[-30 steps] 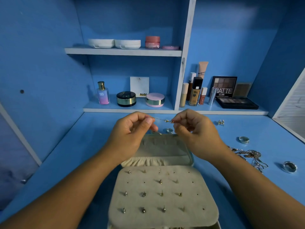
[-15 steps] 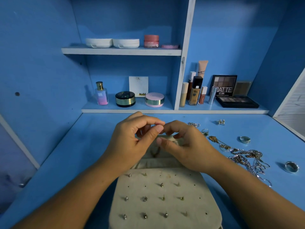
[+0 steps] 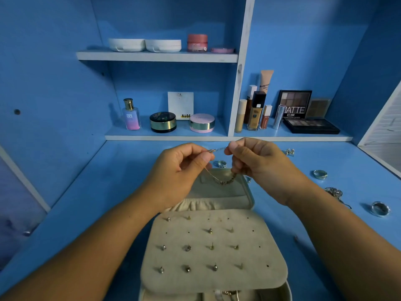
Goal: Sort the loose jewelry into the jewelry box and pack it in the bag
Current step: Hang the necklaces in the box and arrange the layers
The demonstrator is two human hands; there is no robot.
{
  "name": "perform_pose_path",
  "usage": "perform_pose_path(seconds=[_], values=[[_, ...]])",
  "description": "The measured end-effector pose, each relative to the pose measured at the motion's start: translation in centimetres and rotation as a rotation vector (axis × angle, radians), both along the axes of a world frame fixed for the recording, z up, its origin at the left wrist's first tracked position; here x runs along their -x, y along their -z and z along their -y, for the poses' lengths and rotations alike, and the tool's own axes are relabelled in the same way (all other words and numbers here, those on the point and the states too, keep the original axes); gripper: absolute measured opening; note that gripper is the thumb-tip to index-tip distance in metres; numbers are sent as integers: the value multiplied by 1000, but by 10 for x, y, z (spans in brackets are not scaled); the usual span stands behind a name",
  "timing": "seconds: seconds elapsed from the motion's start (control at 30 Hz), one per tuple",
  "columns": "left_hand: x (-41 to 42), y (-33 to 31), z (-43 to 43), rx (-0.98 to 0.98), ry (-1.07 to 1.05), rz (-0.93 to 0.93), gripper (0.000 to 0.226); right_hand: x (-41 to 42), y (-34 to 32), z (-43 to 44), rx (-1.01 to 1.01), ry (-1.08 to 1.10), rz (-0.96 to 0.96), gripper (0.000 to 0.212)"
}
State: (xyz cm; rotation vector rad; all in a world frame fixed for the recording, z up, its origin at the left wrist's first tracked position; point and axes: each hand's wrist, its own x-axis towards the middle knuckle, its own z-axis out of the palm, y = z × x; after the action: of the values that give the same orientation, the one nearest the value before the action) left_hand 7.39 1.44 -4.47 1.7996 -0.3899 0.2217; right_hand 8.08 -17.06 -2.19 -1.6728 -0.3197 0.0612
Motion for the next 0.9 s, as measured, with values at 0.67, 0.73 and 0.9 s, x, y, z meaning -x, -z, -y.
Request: perform_pose_path(seconds=[0.67,0.73,0.9], values=[[3,2,8,-29,-133,-217,10,-5,-3,28,830,87,285,19],[4,3,8,-91,-98,-216,8,-6,-1,28,851,72,280,18],[1,7,8,-213,-76,-183,11,-5,5,20,924,46,270,21]])
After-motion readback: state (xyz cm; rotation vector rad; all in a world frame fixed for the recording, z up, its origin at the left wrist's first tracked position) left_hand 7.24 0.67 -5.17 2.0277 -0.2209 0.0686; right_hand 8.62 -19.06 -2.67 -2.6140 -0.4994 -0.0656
